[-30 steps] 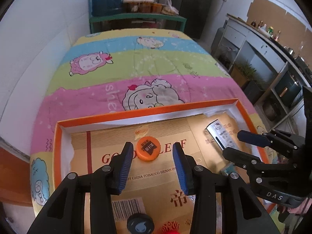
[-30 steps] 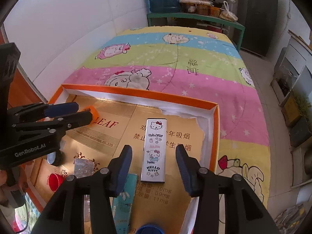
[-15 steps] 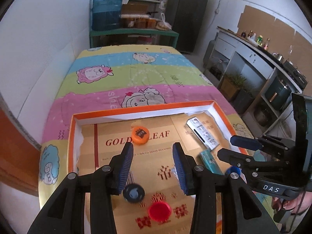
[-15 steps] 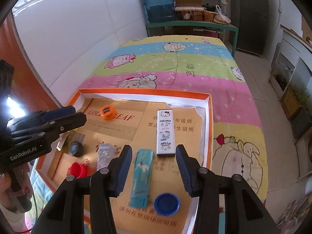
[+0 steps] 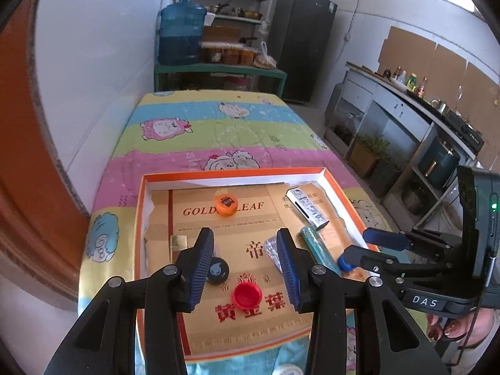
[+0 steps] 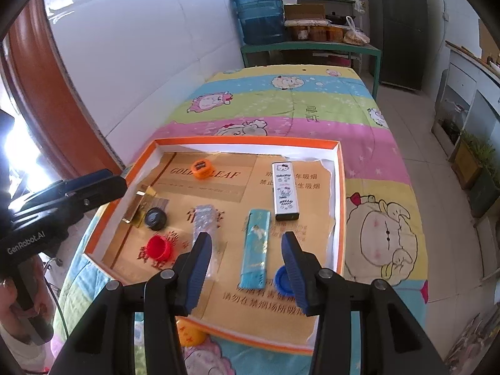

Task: Organize rigid objects
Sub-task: 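Withdraw both open tools from the box toward the white and yellow caps on the bedspread, then grasp the yellow red-printed cap with the right tool while the left tool grasps the white QR cap, then carry the white cap and yellow cap with both tools over the GOLDENLEAF box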

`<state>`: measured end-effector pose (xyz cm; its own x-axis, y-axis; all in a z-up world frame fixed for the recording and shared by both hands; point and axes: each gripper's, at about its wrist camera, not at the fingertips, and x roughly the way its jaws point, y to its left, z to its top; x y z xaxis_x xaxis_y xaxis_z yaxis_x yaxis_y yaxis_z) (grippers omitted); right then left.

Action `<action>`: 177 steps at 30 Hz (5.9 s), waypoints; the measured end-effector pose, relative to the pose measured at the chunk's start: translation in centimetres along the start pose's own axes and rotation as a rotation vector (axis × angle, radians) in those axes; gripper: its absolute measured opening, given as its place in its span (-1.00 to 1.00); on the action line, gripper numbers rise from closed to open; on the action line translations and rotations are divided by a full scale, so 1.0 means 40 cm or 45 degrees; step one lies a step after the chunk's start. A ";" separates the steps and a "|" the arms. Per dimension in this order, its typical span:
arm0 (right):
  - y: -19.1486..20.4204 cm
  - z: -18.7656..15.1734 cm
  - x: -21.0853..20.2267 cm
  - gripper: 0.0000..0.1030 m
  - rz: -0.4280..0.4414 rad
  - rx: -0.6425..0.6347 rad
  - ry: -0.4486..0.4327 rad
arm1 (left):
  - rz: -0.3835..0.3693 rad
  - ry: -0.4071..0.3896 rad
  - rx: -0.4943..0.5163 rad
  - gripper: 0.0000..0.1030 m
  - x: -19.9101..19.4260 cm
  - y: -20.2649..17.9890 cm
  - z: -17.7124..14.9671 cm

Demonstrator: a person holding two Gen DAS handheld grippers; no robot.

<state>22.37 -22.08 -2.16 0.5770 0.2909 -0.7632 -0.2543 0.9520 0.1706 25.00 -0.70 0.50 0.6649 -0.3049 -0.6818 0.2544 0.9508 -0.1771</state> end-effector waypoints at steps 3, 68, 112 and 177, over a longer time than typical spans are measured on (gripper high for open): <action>0.014 -0.016 -0.017 -0.10 0.011 -0.004 -0.004 | 0.003 -0.016 -0.005 -0.16 -0.032 0.000 -0.014; 0.146 -0.230 0.054 -0.41 -0.106 -0.044 0.053 | -0.043 0.164 0.027 -0.16 -0.050 -0.055 -0.343; 0.096 -0.260 -0.046 -0.41 -0.058 0.059 -0.013 | 0.025 0.135 0.009 -0.40 -0.020 -0.068 -0.333; 0.127 -0.038 -0.018 -0.41 -0.031 -0.065 -0.130 | 0.160 -0.072 -0.037 -0.40 -0.012 0.008 -0.032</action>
<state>19.50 -17.59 -1.69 0.6591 0.2784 -0.6986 -0.2772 0.9535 0.1185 23.86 -0.16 -0.14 0.7288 -0.1851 -0.6593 0.1465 0.9826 -0.1139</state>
